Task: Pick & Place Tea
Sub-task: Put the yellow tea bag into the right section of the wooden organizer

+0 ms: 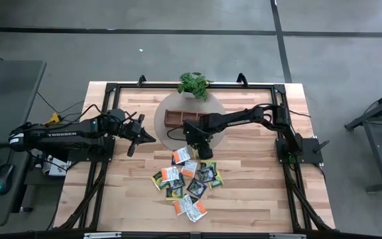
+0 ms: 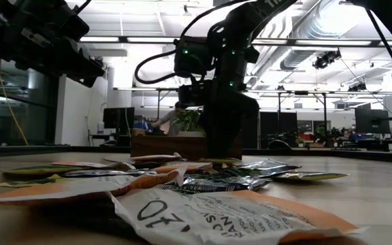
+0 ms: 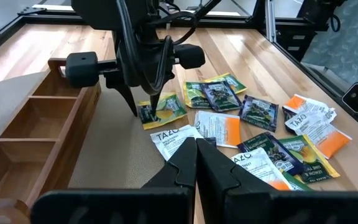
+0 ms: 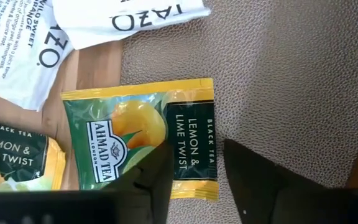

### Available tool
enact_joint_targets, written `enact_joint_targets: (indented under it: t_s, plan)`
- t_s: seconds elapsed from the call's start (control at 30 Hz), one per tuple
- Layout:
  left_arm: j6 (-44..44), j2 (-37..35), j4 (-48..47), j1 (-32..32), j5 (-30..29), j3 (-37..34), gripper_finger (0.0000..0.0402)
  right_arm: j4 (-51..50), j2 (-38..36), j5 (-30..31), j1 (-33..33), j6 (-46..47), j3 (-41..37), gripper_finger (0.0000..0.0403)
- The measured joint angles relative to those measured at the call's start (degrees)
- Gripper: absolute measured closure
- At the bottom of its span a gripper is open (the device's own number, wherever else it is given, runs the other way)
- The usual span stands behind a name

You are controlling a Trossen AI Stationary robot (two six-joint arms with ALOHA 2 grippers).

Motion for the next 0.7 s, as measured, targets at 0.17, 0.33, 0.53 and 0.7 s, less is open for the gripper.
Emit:
enact_joint_targets:
  t_s: [0.17,0.33,0.53,0.7]
  plan:
    - [0.00,0.02,0.00,0.00,0.00,0.00,0.0401,-0.23,0.00,-0.02,0.00,-0.02,-0.07,0.0322]
    - [0.00,0.00,0.00,0.00,0.00,0.00,0.0401,-0.35,0.00,-0.43,0.07,0.94,-0.12,0.0367]
    - [0.00,0.00,0.00,0.00,0.00,0.00,0.0401,-0.38,0.00,-0.87,0.17,1.37,-0.15,0.0397]
    - [0.00,0.02,0.00,0.00,0.00,0.00,0.0401,-0.53,-0.25,-0.22,0.70,2.29,0.72,0.0401]
